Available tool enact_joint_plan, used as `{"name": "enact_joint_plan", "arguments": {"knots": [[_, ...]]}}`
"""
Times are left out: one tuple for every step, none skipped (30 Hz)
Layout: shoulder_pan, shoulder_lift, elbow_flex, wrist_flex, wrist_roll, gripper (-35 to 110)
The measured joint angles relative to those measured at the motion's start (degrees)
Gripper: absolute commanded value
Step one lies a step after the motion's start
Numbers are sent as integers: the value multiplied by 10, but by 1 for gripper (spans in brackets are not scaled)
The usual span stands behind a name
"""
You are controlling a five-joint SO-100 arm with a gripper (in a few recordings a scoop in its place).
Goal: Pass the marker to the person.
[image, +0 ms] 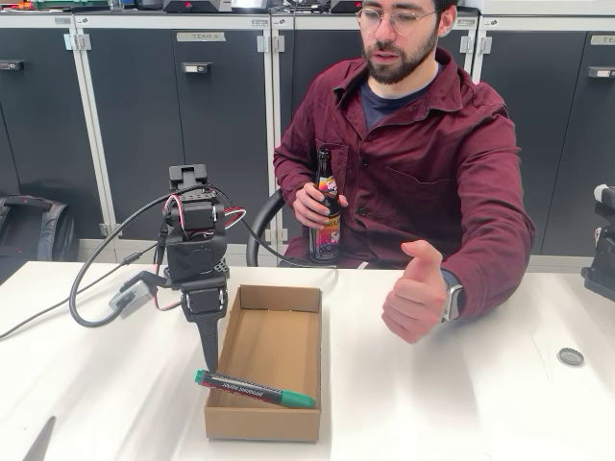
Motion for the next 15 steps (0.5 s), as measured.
{"name": "enact_joint_plan", "arguments": {"knots": [[2, 0, 1, -6, -1, 18], [4, -1, 1, -9, -1, 18], [4, -1, 1, -10, -1, 18], [5, -1, 1, -11, -1, 18], [5, -2, 1, -12, -1, 18], [5, -4, 1, -12, -1, 18], [4, -9, 1, -12, -1, 19], [4, -13, 1, -15, -1, 19], [5, -15, 1, -18, 0, 19], [5, -17, 1, -20, 1, 20], [4, -17, 1, -23, 1, 20], [4, -17, 1, -23, 3, 20], [2, -17, 1, -23, 4, 20], [-1, -17, 1, -23, 6, 20], [-4, -17, 1, -23, 6, 20]]}}
